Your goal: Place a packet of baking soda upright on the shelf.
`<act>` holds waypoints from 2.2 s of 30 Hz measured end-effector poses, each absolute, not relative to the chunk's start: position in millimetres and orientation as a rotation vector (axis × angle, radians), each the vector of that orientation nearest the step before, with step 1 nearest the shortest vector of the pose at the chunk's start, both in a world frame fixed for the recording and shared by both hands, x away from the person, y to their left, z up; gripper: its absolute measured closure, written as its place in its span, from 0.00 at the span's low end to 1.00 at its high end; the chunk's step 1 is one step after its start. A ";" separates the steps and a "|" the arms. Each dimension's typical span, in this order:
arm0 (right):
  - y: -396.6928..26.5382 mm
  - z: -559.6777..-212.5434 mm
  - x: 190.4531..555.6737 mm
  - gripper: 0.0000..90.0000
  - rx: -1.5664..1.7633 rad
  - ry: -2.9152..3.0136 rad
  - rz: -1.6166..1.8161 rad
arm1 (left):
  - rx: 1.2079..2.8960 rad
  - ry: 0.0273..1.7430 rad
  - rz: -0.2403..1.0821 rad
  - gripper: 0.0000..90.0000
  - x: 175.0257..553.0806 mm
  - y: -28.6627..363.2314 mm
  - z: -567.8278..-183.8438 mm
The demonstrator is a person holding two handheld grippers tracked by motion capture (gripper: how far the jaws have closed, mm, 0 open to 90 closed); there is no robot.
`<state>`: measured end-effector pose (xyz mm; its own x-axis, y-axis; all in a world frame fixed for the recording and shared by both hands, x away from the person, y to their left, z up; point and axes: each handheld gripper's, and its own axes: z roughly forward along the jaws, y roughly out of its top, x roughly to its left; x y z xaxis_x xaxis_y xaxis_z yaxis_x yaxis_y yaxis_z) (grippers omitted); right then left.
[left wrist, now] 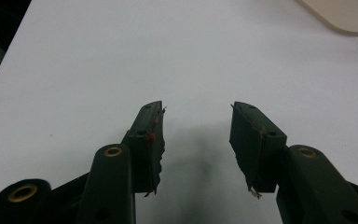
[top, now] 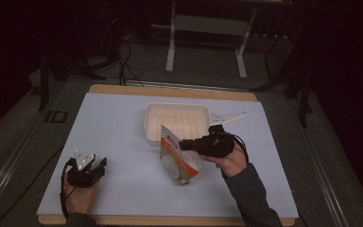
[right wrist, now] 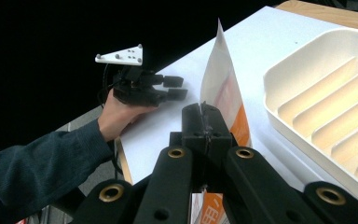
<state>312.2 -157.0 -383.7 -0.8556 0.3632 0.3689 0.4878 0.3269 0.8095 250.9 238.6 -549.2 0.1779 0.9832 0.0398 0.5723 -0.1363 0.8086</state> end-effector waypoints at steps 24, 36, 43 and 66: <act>-178.3 -376.4 317.8 1.00 -0.863 -2.438 -1.619 | 1.789 1.473 0.794 0.60 250.7 238.9 -549.1; -185.5 -377.5 319.3 1.00 -0.894 -2.430 -1.624 | 1.788 1.473 0.793 0.60 250.7 238.8 -549.2; -187.7 -374.9 319.7 1.00 -0.896 -2.428 -1.637 | 1.788 1.474 0.794 0.60 250.6 238.9 -549.1; -205.7 -359.5 321.0 1.00 -0.937 -2.397 -1.707 | 1.788 1.473 0.799 0.60 250.6 238.8 -549.2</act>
<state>321.0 -205.7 -359.5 -0.8145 0.4415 0.3764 0.5001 0.2053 0.8413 250.6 238.8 -549.2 0.1719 0.9844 0.0380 0.5686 -0.1306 0.8122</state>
